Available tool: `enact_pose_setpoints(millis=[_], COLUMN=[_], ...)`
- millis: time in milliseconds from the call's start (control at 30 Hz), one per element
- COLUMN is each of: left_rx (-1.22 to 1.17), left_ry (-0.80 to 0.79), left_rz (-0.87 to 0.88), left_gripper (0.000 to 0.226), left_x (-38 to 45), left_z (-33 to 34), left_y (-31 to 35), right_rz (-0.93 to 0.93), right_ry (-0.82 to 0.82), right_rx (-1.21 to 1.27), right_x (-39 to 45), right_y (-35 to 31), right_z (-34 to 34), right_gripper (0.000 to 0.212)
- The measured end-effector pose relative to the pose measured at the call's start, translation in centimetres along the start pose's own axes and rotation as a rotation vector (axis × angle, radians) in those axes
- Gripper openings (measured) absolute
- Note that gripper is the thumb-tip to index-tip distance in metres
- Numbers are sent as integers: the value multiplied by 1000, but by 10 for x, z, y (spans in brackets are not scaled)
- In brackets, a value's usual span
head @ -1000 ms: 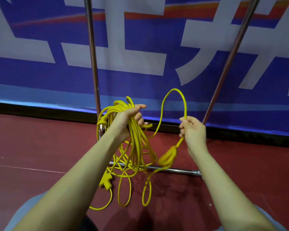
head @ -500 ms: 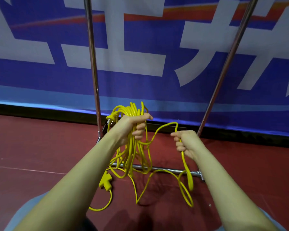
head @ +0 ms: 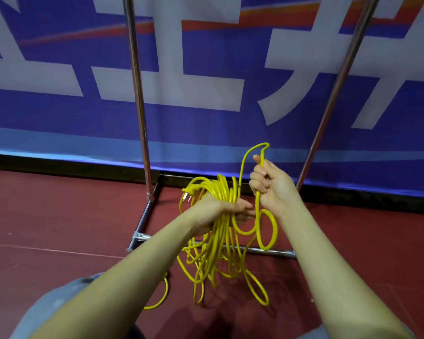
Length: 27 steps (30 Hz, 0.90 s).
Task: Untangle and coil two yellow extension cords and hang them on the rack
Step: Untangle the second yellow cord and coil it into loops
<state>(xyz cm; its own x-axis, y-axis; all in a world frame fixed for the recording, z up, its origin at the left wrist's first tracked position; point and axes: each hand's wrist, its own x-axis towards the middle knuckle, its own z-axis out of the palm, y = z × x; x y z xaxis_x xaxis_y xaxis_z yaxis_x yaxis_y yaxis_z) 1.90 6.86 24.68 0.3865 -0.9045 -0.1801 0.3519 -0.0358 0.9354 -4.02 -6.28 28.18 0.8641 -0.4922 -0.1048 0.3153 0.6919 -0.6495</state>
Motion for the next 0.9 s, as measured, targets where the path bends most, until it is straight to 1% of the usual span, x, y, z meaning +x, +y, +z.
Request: enact_pose_setpoints(millis=[100,167,233,333,400,500,600,667,733,833,900], left_rx=[10,-1,-41,-104,-143,-238,-282,-294,-309,-372,-416], left_ry=[3,-9,-28,-21,6,144,242,279,302,356,374], left_rz=[48,76,88,76,79,107,119,117,141,196,211], left_gripper=[23,11,16,13,11,16,16,15,16,19,20], left_x=[3,6,9,10,11,16,19,17,13,7,4], left_z=[5,6,7,5,4,-4,-16,-21,-24,-33,-41], left_y=[-4,-5,-4,-1,3,11,18,22,30,42,48], right_rz=[-67,-102,-127,-166,-175,-120,-51,-75,-122,-106,-131], right_ry=[3,18,24,40,75,104,-10,-100,-126,-135,-67], right_rx=[-17,-24,-69,-224,-397,-620,-833,-903,-845,-609,-595], right_x=[0,0,0,2,1,-2,-6,-8,-11,-15,-15], right_y=[0,1,0,-4,-5,-1,2,2,2,0,0], right_z=[0,1,2,-3,-8,-18,-22,-22,-22,-21,-22], right_gripper=[23,23,23,22,22,24,35,41,40,34,33])
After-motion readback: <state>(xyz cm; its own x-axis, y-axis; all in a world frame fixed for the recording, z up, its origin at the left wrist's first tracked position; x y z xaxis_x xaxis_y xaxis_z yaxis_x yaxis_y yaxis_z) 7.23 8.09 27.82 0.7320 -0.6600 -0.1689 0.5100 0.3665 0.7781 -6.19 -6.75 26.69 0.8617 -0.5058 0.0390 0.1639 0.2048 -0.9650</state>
